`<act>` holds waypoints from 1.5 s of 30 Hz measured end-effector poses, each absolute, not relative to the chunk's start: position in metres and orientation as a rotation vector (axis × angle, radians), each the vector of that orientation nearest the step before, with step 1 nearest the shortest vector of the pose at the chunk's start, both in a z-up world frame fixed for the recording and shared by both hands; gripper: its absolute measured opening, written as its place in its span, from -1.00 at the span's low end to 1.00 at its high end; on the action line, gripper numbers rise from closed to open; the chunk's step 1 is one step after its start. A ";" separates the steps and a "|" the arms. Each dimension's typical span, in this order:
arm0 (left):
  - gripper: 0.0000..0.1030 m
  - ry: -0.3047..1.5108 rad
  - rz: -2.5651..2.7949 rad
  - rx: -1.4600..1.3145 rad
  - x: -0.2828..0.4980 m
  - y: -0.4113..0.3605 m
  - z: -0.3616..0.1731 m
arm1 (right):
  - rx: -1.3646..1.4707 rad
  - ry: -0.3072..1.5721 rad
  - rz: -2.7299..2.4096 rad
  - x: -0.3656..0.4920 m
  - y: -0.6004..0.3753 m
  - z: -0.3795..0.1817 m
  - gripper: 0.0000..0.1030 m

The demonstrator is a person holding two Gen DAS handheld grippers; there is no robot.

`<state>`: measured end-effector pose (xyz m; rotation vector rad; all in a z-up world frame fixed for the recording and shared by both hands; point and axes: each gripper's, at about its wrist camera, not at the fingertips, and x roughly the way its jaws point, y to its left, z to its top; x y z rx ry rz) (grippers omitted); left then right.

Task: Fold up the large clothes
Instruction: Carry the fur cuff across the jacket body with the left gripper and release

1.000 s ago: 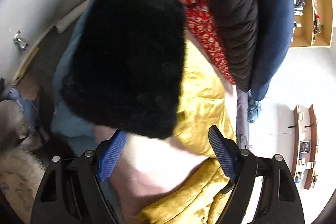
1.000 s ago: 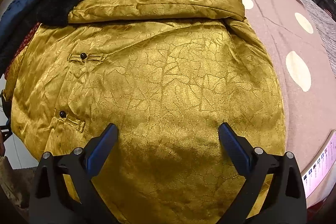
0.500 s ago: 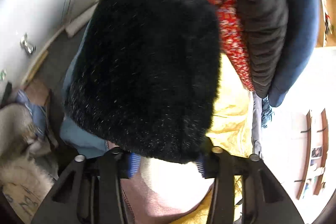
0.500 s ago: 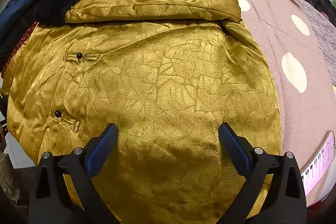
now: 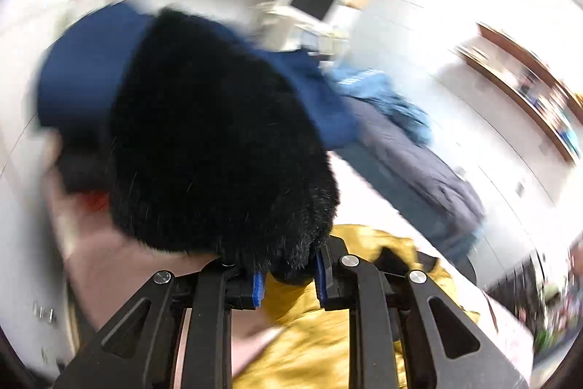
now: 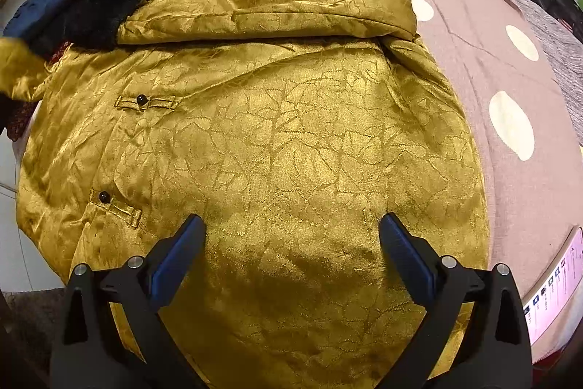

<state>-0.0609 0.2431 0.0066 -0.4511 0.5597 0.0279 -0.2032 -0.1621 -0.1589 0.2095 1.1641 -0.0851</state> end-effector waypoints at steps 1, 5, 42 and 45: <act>-0.63 0.557 -0.006 -0.427 -0.052 0.227 0.013 | 0.211 1.162 -0.089 -0.204 -0.164 -0.158 0.86; -0.63 0.584 -0.194 -0.274 -0.003 0.120 0.032 | 0.225 1.146 -0.122 -0.210 -0.178 -0.151 0.86; 0.87 0.958 -0.367 -0.073 -0.041 0.066 -0.133 | 0.509 1.000 0.003 -0.086 -0.200 -0.105 0.86; 0.85 0.927 -0.282 -0.160 -0.038 0.117 -0.128 | 0.429 0.919 -0.121 -0.096 -0.190 -0.090 0.86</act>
